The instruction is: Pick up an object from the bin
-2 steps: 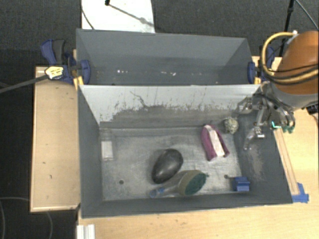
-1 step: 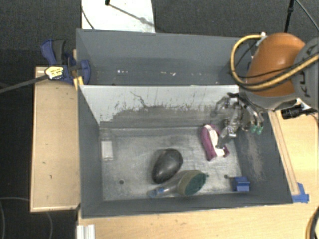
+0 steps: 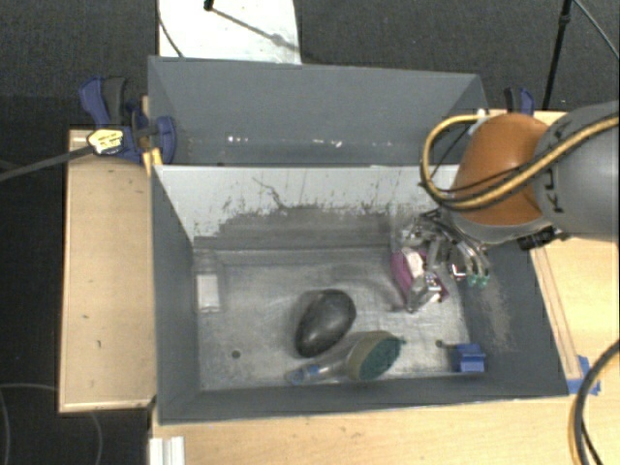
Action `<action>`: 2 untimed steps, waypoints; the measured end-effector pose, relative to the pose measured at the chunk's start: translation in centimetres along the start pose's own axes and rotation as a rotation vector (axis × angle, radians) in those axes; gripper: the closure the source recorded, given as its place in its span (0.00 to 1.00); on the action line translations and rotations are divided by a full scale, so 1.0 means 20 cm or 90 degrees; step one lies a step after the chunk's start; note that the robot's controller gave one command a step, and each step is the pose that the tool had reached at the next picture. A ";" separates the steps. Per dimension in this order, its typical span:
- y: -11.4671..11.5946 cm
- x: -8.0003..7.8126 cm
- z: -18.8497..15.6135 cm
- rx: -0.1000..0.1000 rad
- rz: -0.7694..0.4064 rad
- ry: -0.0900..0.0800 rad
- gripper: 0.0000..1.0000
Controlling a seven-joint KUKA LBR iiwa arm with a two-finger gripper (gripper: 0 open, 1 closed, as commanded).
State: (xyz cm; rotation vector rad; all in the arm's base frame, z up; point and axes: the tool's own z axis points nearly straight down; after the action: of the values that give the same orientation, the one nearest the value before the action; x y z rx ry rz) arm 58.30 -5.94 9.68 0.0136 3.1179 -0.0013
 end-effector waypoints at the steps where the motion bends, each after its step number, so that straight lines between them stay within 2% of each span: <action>1: 0.31 -0.01 -0.11 -0.003 -0.109 0.010 0.00; 2: 0.78 0.23 -0.06 -0.003 -0.019 0.016 0.00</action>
Offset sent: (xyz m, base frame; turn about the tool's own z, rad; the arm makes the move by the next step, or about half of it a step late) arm 0.0000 0.0589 0.0212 -0.1695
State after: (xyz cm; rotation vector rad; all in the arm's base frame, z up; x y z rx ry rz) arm 53.83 9.69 10.81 -0.0334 3.1431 0.0064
